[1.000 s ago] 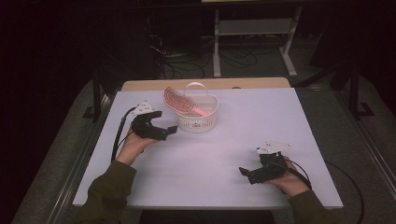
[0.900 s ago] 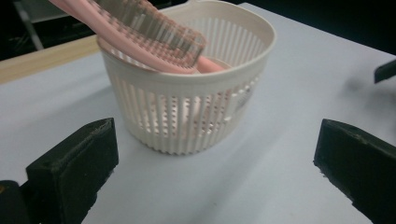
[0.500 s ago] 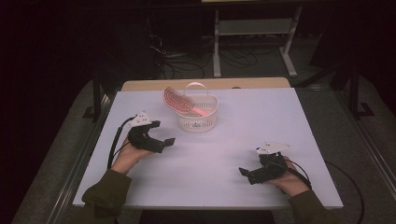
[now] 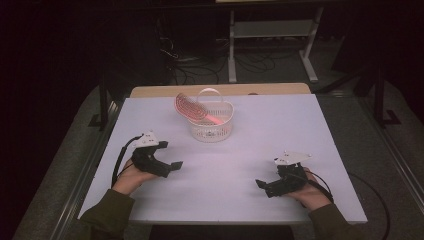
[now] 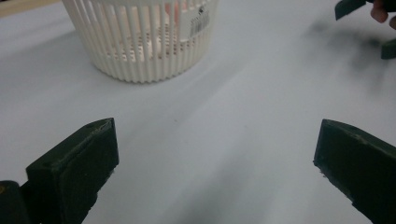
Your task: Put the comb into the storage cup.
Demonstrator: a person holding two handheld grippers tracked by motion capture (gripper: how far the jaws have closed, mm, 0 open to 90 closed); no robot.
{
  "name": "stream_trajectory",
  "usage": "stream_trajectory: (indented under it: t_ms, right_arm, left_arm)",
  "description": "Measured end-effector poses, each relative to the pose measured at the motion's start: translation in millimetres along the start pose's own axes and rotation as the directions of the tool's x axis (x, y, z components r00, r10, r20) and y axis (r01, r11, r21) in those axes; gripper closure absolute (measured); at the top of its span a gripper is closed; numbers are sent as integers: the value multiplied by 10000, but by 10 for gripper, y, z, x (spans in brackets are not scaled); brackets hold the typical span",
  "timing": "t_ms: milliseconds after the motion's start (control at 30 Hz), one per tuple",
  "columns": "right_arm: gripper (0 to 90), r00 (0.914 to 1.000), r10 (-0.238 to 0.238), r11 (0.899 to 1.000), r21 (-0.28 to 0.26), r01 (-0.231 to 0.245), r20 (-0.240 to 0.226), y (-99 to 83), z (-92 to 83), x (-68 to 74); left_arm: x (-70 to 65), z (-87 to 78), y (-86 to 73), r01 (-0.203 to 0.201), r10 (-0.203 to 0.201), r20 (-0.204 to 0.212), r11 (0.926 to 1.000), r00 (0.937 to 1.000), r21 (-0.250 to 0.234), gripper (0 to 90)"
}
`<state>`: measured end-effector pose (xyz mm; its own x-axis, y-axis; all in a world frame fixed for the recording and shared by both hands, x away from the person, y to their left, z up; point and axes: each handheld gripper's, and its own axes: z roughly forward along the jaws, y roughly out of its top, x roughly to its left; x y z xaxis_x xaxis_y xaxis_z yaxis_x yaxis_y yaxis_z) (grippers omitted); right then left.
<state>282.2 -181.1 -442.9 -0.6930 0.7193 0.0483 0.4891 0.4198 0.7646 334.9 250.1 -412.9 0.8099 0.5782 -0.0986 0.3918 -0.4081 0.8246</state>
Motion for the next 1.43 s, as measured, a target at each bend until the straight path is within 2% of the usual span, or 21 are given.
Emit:
stream_trajectory:
  t_ms: [200, 333, 567, 700, 833, 1433]
  right_arm:
    - [0, 10000, -22, 10000, -2, 22, 18, 1, -1, 1]
    - [0, 10000, 11, 10000, 11, -11, 26, 1, 1, -1]
    - [0, 10000, 25, 10000, 3, -25, 38, -1, -1, -4]
    - [0, 10000, 26, 10000, 10, -26, 40, -2, -2, -2]
    - [0, 10000, 29, 10000, 1, -29, 46, -2, 0, -3]
    - [0, 10000, 50, 10000, 56, -50, 59, -10, 4, -9]
  left_arm:
    - [-72, -60, -86, -86, 85, 82, 9999, 9999, 135, 0]
    - [-120, -86, -148, -236, 238, -72, 9995, 9997, 220, 0]
    - [-163, -163, -268, -226, 233, -204, 9993, 9995, 304, 0]
    - [-167, -219, -346, -39, 46, -245, 9996, 9997, 293, 0]
    - [-183, -237, -413, -82, 96, -306, 9989, 9995, 461, 0]
    - [-176, -228, -449, -96, 117, -333, 9980, 9994, 621, 0]
